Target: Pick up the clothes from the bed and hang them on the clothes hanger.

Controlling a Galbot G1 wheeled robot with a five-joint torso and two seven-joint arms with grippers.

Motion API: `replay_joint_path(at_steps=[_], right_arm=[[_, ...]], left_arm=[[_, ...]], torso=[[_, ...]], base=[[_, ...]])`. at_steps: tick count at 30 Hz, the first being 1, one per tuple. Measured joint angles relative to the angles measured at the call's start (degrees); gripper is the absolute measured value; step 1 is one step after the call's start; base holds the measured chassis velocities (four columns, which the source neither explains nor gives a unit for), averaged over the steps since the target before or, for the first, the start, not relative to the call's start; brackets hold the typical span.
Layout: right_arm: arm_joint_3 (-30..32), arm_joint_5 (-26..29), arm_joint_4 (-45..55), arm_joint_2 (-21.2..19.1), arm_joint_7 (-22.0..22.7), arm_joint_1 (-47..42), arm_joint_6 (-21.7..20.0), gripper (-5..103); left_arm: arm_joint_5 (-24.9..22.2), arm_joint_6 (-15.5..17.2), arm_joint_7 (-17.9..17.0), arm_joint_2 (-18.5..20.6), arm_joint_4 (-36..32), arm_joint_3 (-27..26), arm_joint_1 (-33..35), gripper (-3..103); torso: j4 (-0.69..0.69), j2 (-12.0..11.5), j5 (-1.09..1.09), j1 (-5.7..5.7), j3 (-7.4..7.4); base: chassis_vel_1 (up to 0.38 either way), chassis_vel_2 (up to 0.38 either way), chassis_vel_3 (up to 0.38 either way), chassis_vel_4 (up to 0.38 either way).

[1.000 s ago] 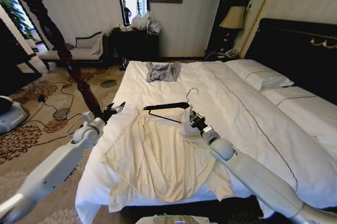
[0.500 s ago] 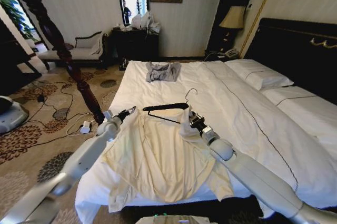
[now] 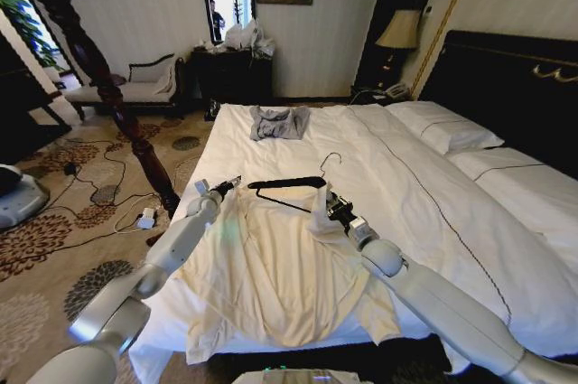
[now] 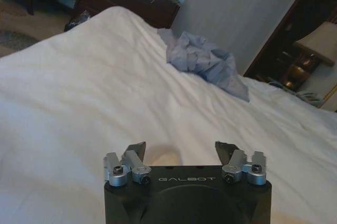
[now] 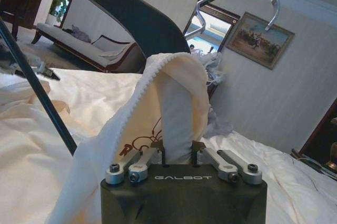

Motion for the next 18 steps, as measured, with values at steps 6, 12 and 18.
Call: replay_joint_path(at_steps=[6,12,18], right_arm=[[0.00,0.10,-0.04,0.17,0.11,0.30,-0.10,23],[0.07,0.63,-0.01,0.15,0.27,0.34,-0.15,23],[0.26,0.82,0.00,0.09,0.35,-0.09,-0.17,23]], left_arm=[[1.36,0.25,0.82,-2.09,3.50,-0.28,-0.77,57],[2.07,0.25,1.03,-4.01,6.20,-0.72,-1.41,45],[2.54,0.01,1.02,-4.97,7.28,-1.23,-1.67,18]], torso=[[0.00,0.00,0.00,0.00,0.00],[-0.01,0.00,0.00,0.00,0.00],[0.00,0.00,0.00,0.00,0.00]], base=[[0.000,0.000,0.000,0.000],[0.000,0.000,0.000,0.000],[0.000,0.000,0.000,0.000]])
